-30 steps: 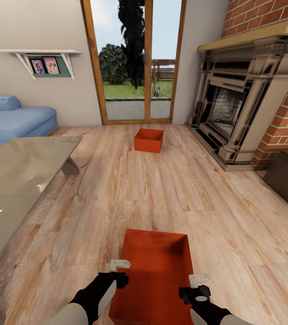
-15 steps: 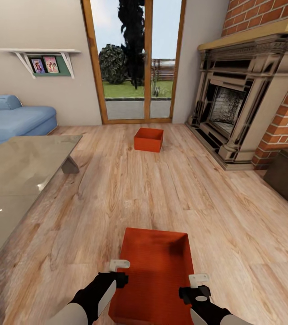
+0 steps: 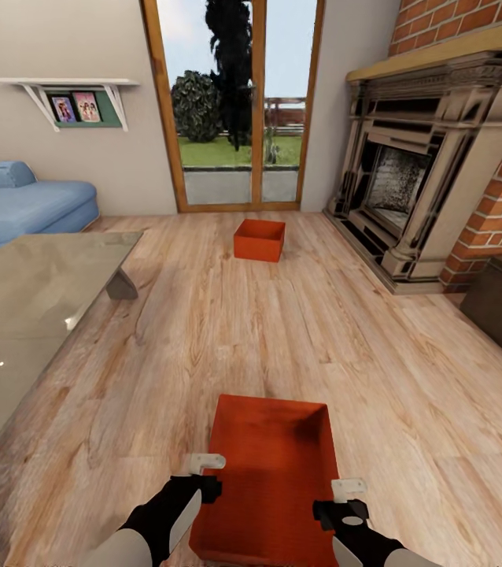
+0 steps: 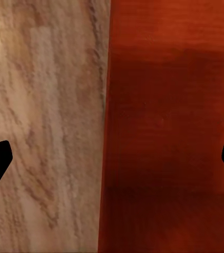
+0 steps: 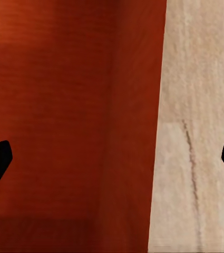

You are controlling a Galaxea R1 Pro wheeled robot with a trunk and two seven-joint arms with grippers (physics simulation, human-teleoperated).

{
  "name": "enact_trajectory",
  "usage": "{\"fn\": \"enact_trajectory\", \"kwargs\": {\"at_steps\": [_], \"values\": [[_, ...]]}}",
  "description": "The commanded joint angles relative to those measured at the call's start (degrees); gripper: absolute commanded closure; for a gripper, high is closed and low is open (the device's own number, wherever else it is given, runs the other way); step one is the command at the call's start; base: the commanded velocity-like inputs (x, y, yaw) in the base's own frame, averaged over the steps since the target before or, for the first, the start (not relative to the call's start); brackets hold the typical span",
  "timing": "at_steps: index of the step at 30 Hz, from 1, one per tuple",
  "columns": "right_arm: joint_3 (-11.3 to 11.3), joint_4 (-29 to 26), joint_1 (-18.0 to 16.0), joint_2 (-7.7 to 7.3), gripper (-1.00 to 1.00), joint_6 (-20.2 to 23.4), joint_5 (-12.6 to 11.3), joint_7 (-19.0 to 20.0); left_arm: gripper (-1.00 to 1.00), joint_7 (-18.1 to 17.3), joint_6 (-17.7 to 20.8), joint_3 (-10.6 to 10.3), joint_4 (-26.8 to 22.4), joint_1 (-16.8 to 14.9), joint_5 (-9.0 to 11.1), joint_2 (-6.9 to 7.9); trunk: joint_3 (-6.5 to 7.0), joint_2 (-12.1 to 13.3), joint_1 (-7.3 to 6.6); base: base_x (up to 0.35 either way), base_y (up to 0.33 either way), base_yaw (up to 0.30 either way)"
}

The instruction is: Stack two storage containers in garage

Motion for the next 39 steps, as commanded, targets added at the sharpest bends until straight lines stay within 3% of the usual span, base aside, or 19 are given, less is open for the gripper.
{"fn": "enact_trajectory", "kwargs": {"at_steps": [1,13,15,22,39], "values": [[0.47,0.0,-0.03,0.0,-1.0,-0.22,-0.95,-0.18,-1.0,0.53,0.26,-0.48,-0.07,0.0,0.59,0.05,-0.14,-0.02,-0.01,0.0,0.0,0.0],[0.47,0.0,-0.04,-0.01,-1.0,-0.24,-1.3,-0.17,-1.0,0.53,0.25,-0.61,-0.26,-0.02,0.58,-0.02,-1.23,-0.02,-0.01,0.0,0.0,0.0],[0.47,0.0,-0.04,-0.01,-1.0,-0.24,-1.31,-0.17,-1.0,0.48,0.25,-2.45,-0.25,0.0,0.58,-0.02,-1.41,-0.02,-0.01,0.0,0.0,0.0],[0.47,0.0,-0.04,-0.02,-1.0,-0.24,-1.31,-0.17,-1.0,0.44,0.25,-4.94,-0.29,0.0,0.66,-0.11,-2.05,-0.02,-0.01,0.0,0.0,0.0],[0.47,0.0,-0.03,-0.42,-1.0,-0.24,-1.31,-0.17,-1.0,0.41,0.06,-5.17,-0.3,-0.03,0.65,0.13,-3.57,-0.02,-0.01,0.0,0.0,0.0]]}}
